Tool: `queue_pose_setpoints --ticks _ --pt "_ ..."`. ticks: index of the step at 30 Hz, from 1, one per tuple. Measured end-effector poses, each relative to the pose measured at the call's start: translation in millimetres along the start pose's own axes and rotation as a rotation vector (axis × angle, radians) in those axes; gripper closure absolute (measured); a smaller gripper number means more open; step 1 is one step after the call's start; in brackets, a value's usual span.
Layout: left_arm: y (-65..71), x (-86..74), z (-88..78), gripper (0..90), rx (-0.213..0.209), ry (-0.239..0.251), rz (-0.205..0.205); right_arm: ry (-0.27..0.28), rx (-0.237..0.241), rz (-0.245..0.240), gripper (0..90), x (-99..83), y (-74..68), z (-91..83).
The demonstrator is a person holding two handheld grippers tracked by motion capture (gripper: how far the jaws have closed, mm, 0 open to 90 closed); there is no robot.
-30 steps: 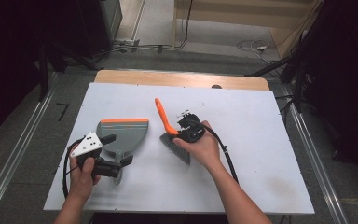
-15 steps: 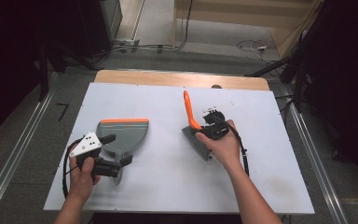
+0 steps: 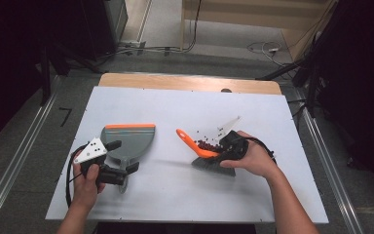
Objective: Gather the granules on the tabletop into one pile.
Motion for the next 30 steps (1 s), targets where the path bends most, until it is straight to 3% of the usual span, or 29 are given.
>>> queue_pose_setpoints --ticks 6,11,14,19,21,26,30 --pt "-0.6 -0.4 -0.2 0.0 0.003 -0.003 -0.001 0.039 -0.015 0.001 68.2 2.9 18.9 1.7" --pt "-0.9 -0.5 -0.1 0.0 0.003 -0.002 -0.001 0.036 -0.101 -0.037 68.3 11.2 26.0 -0.1" --pt "-0.7 -0.5 -0.2 0.0 0.003 -0.002 -0.002 0.031 -0.128 -0.041 68.3 14.9 27.6 -1.9" --pt "-1.4 -0.6 -0.6 0.0 0.004 -0.001 -0.001 0.067 -0.093 -0.047 68.2 22.3 25.1 -13.1" --pt "-1.4 -0.6 -0.4 0.0 0.003 0.0 -0.001 0.084 -0.102 -0.044 68.2 27.5 27.4 -18.9" --pt "-0.6 -0.9 0.4 0.0 0.002 -0.005 0.001 0.12 -0.183 0.006 68.2 43.6 47.7 -27.6" --pt "-1.4 -1.5 0.2 0.0 0.006 -0.007 0.005 0.066 -0.33 0.021 68.2 53.4 69.2 -17.2"
Point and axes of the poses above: each handheld gripper's, and its own axes: z roughly forward along the jaws, x roughly out of its top, y roughly to its right, the point moved 3 cm from there along z, roughly forward along the jaws, and after that the axes turned 5 degrees about -y, right-handed, at the moved point
